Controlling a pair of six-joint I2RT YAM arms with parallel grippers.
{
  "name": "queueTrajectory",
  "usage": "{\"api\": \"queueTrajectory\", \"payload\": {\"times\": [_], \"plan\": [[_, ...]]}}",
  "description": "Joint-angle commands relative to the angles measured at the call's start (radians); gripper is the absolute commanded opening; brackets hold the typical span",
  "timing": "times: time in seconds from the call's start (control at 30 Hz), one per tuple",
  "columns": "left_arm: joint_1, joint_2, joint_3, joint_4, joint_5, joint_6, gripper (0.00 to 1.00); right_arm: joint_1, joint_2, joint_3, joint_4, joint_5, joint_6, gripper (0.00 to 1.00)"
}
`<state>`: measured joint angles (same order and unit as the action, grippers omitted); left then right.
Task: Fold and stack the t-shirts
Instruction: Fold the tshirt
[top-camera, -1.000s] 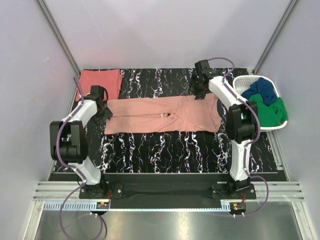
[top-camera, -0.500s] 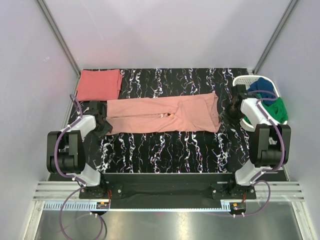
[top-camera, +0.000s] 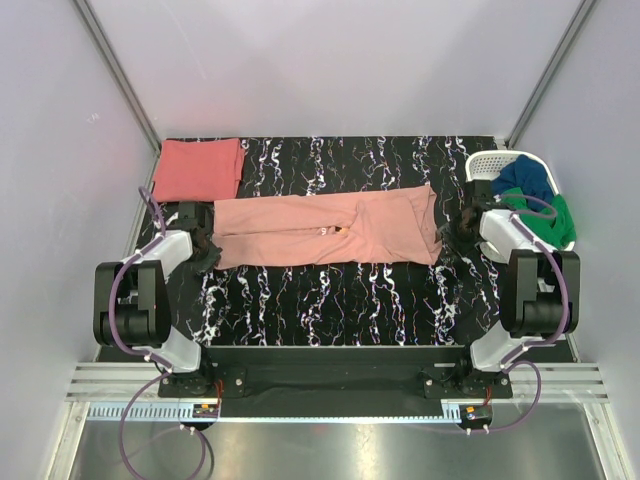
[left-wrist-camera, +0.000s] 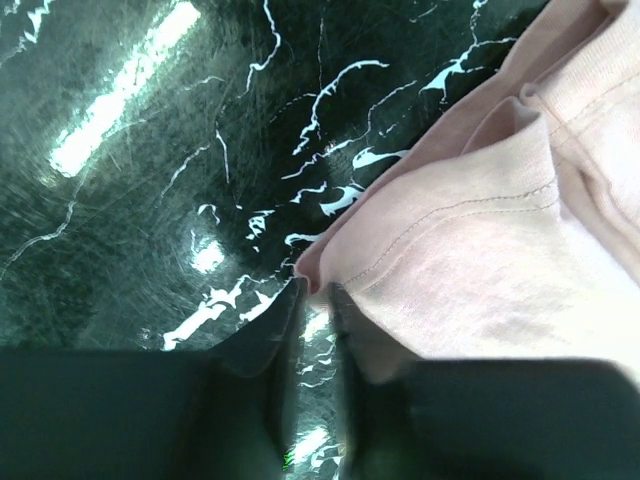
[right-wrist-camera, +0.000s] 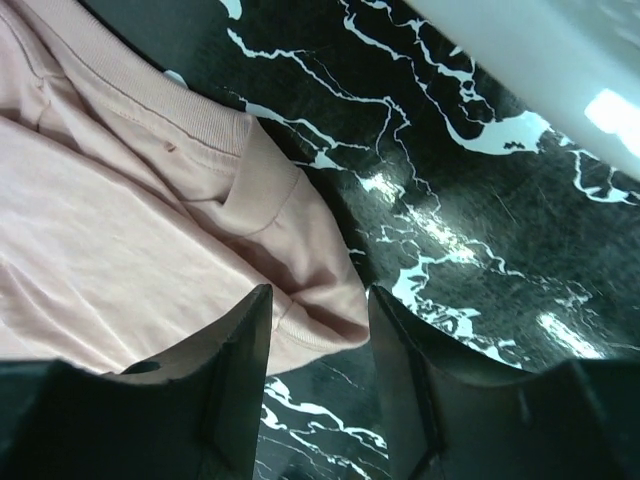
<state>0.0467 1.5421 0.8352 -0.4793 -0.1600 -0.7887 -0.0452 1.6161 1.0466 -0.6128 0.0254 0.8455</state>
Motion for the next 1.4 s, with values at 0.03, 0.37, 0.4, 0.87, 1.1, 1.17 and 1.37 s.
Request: {"api": "queueTrajectory", "payload": {"times": [0.03,0.37,0.4,0.87,1.1,1.17,1.37], "plan": [[0.002,0.004,0.034,0.001,-0.044,0.016,0.07,-0.001,0.031,-0.036,0.085,-0.002,0.046,0.5],[0.002,-0.016,0.048,-0.012,-0.058,0.029,0.0,0.01,0.07,-0.054,0.111,0.037,0.047,0.47],[0.002,-0.017,0.054,-0.015,-0.058,0.031,0.0,0.013,0.076,-0.054,0.116,0.042,0.046,0.43],[0.015,-0.002,0.073,-0.117,-0.17,0.031,0.0,0.011,0.058,-0.008,0.039,0.156,-0.097,0.0],[0.015,-0.002,0.064,-0.139,-0.182,0.025,0.0,0.011,0.039,-0.025,0.01,0.186,-0.141,0.0],[0.015,-0.005,0.059,-0.147,-0.182,0.022,0.0,0.011,0.038,-0.03,0.018,0.18,-0.143,0.0],[0.015,-0.023,0.097,-0.192,-0.113,0.043,0.47,0.011,0.045,0.018,-0.019,0.096,-0.189,0.21]]}}
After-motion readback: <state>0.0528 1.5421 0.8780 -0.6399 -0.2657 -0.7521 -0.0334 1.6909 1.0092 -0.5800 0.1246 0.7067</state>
